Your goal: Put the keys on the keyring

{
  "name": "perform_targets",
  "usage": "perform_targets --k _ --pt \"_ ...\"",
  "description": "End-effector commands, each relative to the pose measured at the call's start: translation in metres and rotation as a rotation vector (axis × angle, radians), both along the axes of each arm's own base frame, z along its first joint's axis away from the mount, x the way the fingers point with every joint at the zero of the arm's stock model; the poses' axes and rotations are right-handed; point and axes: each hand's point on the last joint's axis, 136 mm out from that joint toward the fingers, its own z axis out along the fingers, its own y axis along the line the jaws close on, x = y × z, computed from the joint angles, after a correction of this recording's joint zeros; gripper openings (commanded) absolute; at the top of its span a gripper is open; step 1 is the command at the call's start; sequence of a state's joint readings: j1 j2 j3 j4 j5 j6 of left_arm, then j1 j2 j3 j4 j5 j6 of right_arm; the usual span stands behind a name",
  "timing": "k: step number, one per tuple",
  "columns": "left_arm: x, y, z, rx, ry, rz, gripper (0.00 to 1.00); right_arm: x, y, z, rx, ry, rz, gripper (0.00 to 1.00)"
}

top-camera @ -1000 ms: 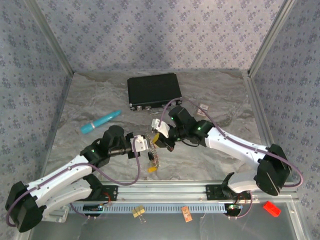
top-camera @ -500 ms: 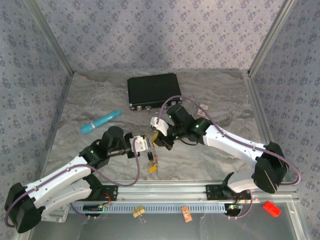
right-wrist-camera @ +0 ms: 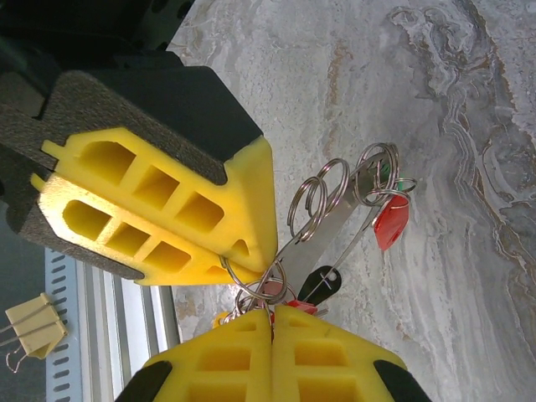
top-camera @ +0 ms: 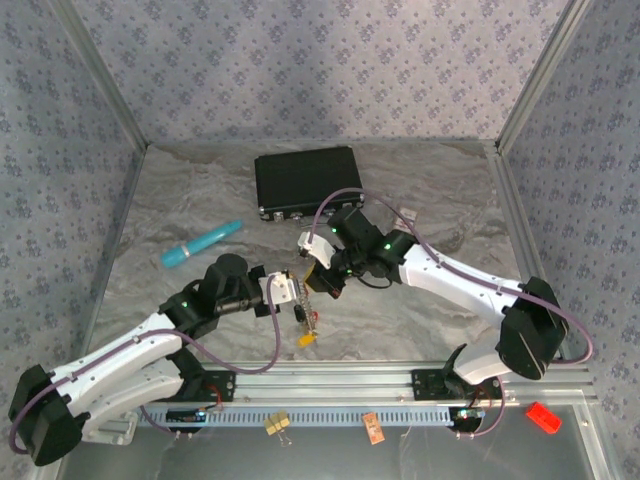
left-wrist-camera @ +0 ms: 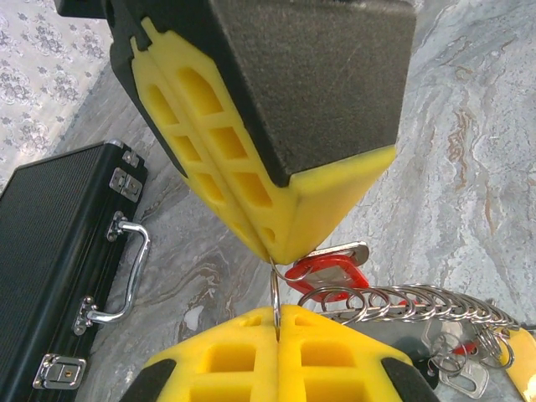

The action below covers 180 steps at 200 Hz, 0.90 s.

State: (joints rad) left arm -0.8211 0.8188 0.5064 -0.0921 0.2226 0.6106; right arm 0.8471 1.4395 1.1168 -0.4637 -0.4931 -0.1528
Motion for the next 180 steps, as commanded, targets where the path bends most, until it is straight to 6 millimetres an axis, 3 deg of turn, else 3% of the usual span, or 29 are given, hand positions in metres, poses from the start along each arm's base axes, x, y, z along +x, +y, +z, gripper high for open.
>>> perform_targets --k 1,52,146,180 --pt "-0.007 -0.01 0.023 -0.076 -0.036 -0.049 0.0 0.018 -0.006 -0.001 -0.041 0.02 -0.086 0.0" --pt "-0.003 -0.01 0.024 -0.104 -0.018 -0.014 0.0 0.012 -0.002 0.003 -0.006 0.041 -0.057 0.0" --pt "0.003 -0.005 0.022 -0.218 0.169 0.142 0.0 0.009 -0.014 -0.007 -0.041 0.044 -0.058 0.0" --pt "0.003 -0.004 0.019 -0.231 0.217 0.168 0.0 0.01 -0.014 0.004 -0.01 -0.016 -0.047 0.0"
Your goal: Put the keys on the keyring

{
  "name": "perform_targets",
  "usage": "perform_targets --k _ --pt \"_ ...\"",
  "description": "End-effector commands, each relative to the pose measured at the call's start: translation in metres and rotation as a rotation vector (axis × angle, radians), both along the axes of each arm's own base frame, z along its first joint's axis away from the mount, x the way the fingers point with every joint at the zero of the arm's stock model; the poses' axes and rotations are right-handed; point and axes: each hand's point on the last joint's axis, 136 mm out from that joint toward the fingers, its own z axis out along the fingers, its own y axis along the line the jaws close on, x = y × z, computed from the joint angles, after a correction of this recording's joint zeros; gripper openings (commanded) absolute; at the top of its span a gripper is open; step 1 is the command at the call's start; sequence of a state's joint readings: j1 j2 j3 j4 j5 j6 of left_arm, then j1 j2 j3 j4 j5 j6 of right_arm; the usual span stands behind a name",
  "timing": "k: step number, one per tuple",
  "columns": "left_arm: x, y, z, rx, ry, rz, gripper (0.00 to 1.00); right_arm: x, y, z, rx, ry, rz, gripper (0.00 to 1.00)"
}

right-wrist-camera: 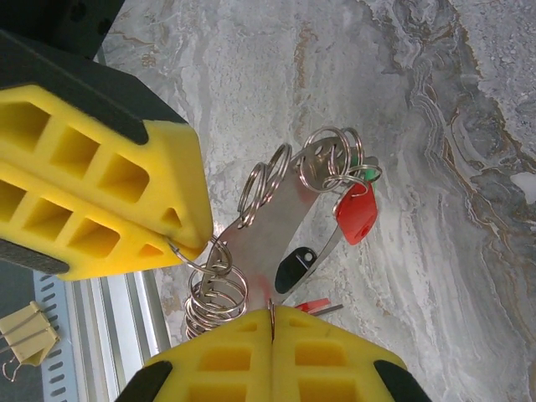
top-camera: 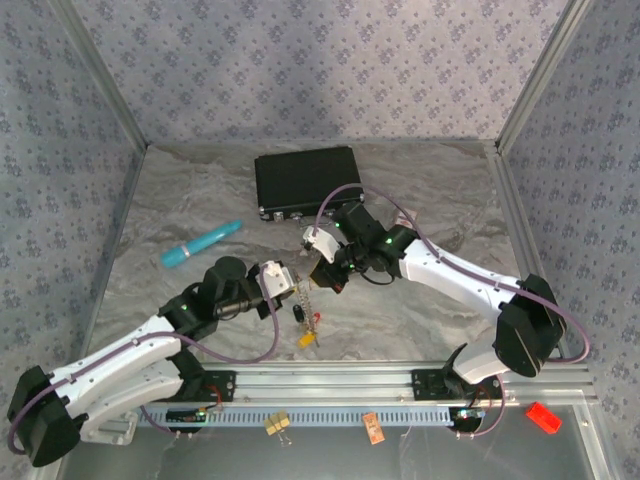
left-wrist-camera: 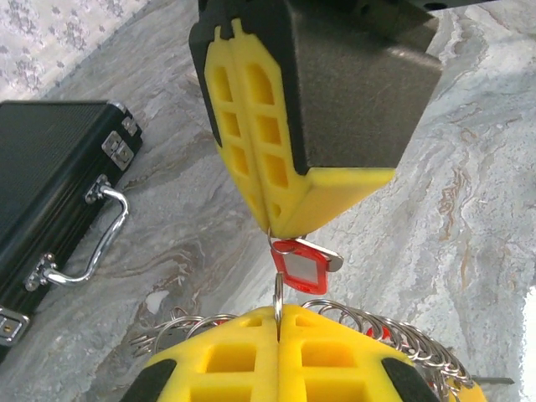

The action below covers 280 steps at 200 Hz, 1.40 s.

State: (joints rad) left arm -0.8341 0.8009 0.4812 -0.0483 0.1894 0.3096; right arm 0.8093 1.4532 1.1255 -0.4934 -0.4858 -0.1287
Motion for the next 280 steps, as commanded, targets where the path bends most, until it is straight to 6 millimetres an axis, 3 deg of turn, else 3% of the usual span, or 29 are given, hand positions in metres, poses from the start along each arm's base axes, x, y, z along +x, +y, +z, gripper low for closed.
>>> perform_targets --k 1,17,52,83,121,206,280 --pt "0.002 -0.005 0.017 -0.082 0.015 0.025 0.0 -0.002 -0.005 0.01 0.016 -0.057 0.013 0.0" --pt "0.001 -0.005 0.018 -0.102 0.044 0.035 0.0 0.005 -0.009 0.012 -0.007 -0.184 0.0 0.0" --pt "0.0 -0.007 0.022 -0.167 0.16 0.082 0.0 0.015 -0.012 0.015 -0.06 -0.641 0.071 0.0" --pt "-0.003 -0.011 0.021 -0.211 0.27 0.097 0.0 0.015 -0.008 0.023 -0.029 -0.821 0.135 0.0" --pt "-0.008 -0.017 0.025 -0.276 0.375 0.09 0.0 0.012 -0.004 0.025 -0.023 -0.89 0.191 0.0" --pt "-0.006 -0.018 0.025 -0.312 0.42 0.089 0.0 -0.018 0.004 0.018 0.011 -0.873 0.34 0.0" --pt "-0.004 -0.018 0.023 -0.308 0.426 0.097 0.0 -0.022 0.001 0.008 -0.045 -0.88 0.367 0.0"
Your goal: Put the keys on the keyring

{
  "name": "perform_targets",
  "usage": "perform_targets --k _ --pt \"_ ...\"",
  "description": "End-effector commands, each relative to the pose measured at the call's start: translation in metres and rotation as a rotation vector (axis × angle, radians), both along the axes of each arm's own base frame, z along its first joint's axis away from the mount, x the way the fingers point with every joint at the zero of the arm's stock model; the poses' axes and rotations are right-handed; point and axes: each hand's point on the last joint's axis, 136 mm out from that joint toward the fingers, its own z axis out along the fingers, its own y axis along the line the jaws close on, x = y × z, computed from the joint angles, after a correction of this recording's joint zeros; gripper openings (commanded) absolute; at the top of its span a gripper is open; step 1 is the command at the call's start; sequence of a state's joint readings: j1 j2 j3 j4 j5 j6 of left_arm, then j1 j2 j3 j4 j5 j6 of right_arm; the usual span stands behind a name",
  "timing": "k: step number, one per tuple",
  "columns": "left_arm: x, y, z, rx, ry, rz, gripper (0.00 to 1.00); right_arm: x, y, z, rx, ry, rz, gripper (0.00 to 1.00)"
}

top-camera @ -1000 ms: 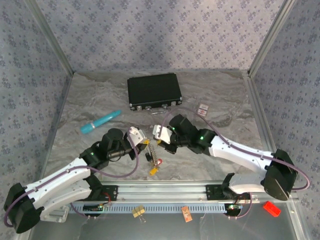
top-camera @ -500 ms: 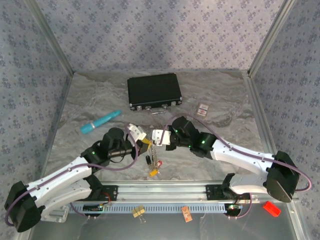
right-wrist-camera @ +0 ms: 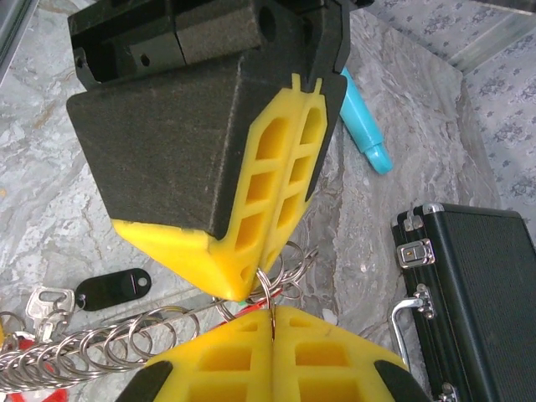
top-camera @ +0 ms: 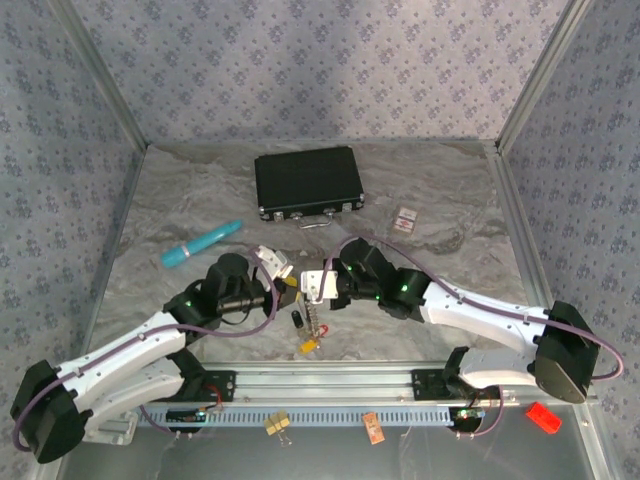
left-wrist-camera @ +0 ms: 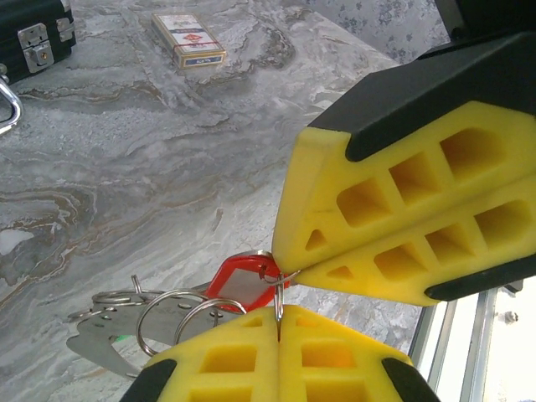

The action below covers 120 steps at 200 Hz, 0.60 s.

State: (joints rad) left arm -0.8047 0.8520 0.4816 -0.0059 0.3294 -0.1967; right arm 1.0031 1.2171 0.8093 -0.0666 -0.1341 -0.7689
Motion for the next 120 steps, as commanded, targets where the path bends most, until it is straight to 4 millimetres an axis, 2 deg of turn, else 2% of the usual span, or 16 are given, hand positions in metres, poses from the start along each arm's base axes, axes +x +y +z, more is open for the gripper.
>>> perform_targets --k 1,41,91,120 --pt "0.004 -0.006 0.025 -0.068 -0.039 -0.005 0.0 -0.005 -0.005 -0.005 -0.04 -0.016 0.008 0.0" --pt "0.004 -0.005 0.024 -0.066 -0.037 -0.003 0.0 0.006 -0.011 -0.007 -0.053 -0.037 -0.062 0.0" --pt "0.004 -0.004 0.023 -0.064 -0.034 -0.001 0.0 -0.005 -0.011 -0.007 -0.042 0.003 -0.029 0.0" --pt "0.004 -0.005 0.024 -0.066 -0.033 -0.002 0.0 -0.004 -0.008 -0.004 -0.027 0.007 -0.029 0.0"
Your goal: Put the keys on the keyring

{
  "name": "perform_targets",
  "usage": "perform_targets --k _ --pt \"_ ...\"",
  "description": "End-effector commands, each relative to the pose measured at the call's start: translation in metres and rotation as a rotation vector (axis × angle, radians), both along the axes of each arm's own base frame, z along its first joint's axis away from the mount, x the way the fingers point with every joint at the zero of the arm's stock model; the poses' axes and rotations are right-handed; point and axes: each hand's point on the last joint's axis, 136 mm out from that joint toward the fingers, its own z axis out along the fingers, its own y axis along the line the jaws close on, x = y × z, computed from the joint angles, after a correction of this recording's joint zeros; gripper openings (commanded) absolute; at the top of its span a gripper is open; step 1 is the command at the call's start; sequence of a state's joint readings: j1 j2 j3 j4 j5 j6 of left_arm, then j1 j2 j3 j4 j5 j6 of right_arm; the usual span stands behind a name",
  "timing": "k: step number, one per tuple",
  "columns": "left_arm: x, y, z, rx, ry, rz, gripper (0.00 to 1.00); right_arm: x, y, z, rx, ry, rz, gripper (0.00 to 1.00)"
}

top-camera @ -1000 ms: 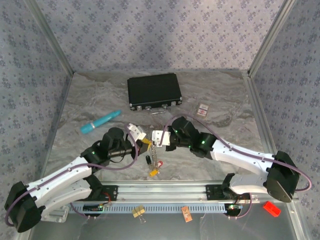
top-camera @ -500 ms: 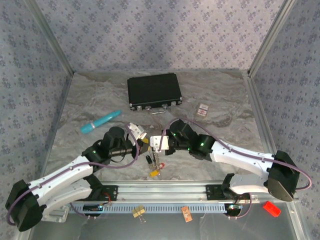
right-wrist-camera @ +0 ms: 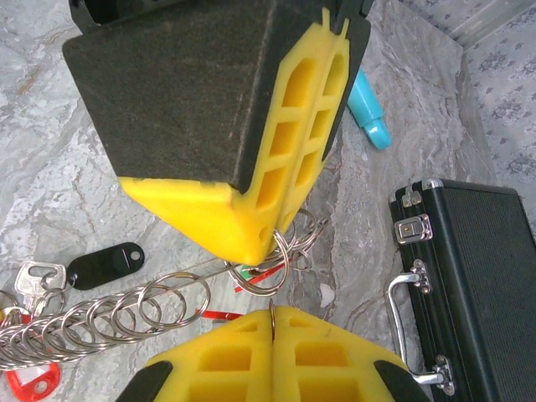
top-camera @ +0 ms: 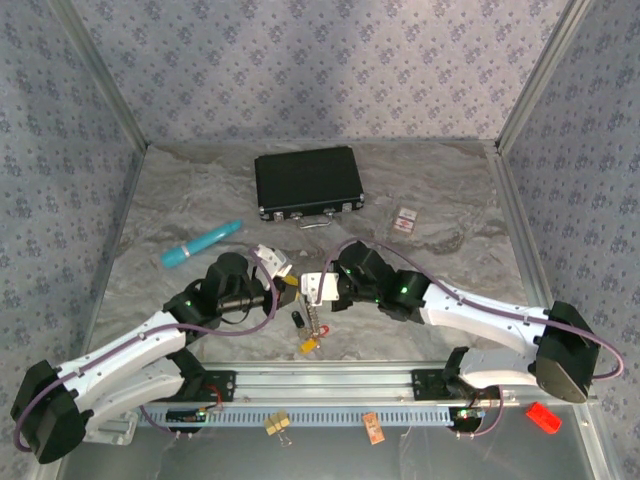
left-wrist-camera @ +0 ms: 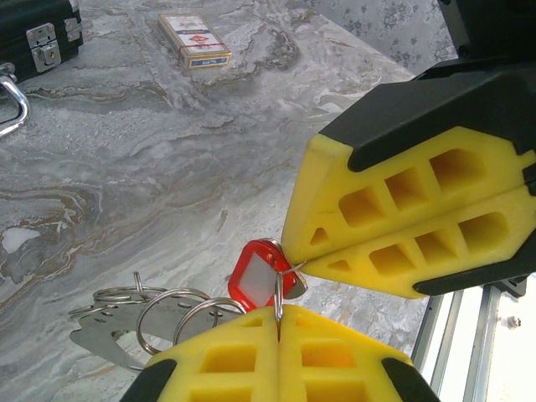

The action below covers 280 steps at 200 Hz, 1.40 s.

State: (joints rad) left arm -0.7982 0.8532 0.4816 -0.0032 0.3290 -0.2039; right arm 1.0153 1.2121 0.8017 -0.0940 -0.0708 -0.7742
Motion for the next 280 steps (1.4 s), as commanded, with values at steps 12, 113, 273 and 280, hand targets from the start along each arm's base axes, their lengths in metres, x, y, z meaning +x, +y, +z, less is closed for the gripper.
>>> perform_targets --k 12,113,273,280 --pt "0.003 -0.006 0.023 -0.063 -0.038 -0.011 0.0 -0.006 -0.001 0.003 0.021 0.024 0.003 0.0" --pt "0.002 -0.006 0.023 -0.062 -0.034 -0.016 0.0 0.002 0.004 0.003 0.033 0.046 -0.032 0.0" --pt "0.003 -0.008 0.022 -0.063 -0.023 -0.014 0.0 0.004 0.006 0.011 0.066 0.043 -0.048 0.0" --pt "0.003 -0.008 0.022 -0.063 -0.022 -0.013 0.0 0.003 0.006 0.011 0.066 0.045 -0.043 0.0"
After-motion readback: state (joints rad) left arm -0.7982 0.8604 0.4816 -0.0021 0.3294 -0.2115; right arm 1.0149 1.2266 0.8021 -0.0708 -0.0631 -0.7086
